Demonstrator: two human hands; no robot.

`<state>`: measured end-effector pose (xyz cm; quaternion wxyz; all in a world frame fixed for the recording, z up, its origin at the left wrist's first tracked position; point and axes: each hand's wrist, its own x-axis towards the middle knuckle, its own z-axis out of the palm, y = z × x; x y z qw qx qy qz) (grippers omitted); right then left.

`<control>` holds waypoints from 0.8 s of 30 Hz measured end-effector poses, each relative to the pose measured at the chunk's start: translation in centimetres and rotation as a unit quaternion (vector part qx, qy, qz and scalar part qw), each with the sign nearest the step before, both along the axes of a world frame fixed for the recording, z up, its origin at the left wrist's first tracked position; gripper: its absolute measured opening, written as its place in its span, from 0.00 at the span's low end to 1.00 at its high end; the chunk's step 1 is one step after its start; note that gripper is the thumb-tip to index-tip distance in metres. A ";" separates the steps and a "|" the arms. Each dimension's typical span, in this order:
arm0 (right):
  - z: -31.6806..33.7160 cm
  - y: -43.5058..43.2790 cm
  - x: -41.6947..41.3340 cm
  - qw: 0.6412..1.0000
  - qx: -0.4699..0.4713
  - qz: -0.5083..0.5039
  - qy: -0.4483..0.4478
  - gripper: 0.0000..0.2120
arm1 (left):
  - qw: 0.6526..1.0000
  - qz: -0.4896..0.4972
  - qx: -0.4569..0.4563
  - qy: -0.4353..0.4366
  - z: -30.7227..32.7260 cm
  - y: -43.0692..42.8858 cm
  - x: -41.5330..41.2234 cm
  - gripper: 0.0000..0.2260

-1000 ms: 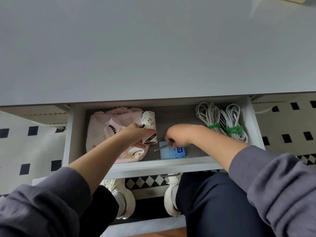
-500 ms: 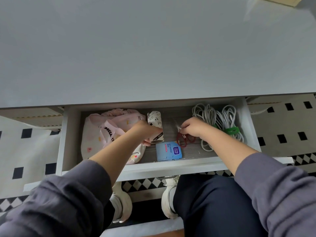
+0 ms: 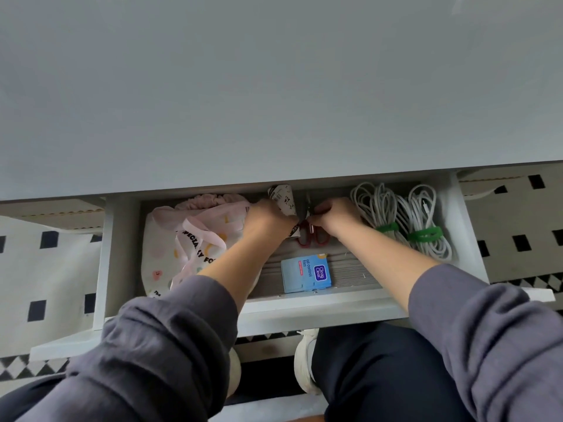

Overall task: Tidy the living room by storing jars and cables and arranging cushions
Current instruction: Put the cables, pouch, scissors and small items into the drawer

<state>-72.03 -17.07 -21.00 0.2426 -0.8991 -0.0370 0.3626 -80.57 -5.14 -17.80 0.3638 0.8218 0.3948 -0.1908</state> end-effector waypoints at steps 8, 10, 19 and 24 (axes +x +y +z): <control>0.4 0.0 -0.6 0.996 -0.034 0.041 -0.076 0.10 | 0.998 -0.011 0.058 -0.033 -0.3 -0.4 -1.5 0.25; 1.0 -0.1 -1.0 0.993 -0.032 0.064 -0.089 0.09 | 0.995 -0.024 0.084 -0.038 0.3 -0.4 -2.4 0.25; 7.7 -3.1 -6.6 0.976 0.025 0.194 -0.097 0.06 | 0.964 -0.202 0.158 -0.074 4.6 0.8 -11.9 0.15; 9.1 -7.4 -9.5 0.966 0.034 0.192 -0.168 0.07 | 0.953 -0.191 0.176 -0.156 4.7 1.0 -17.1 0.11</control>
